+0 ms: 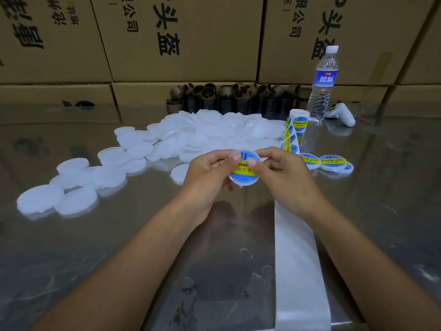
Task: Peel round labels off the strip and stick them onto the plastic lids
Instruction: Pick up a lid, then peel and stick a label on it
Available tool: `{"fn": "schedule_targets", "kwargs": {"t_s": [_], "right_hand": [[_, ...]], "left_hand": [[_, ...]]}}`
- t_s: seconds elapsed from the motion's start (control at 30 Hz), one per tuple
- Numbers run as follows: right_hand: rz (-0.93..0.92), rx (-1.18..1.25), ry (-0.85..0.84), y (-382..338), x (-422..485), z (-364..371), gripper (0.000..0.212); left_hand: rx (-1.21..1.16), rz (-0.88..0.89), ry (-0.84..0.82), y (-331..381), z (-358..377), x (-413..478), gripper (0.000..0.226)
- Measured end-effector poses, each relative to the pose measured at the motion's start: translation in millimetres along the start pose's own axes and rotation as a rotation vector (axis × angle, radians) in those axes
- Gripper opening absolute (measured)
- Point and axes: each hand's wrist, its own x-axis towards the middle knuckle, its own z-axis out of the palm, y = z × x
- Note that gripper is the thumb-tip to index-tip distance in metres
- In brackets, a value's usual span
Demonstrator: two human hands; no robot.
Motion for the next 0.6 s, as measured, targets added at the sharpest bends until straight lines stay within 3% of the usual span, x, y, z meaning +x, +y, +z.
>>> {"fn": "schedule_targets", "kwargs": {"t_s": [0.33, 0.43, 0.6], "right_hand": [[0.011, 0.019, 0.015, -1.9, 0.1, 0.1, 0.006], [0.032, -0.007, -0.030, 0.7, -0.6, 0.7, 0.019], [0.041, -0.001, -0.027, 2.2, 0.2, 0.7, 0.019]], "left_hand": [[-0.016, -0.044, -0.060, -2.0, 0.5, -0.4, 0.012], [-0.039, -0.036, -0.026, -1.3, -0.1, -0.4, 0.007], [-0.077, -0.049, -0.061, -0.8, 0.9, -0.7, 0.015]]}}
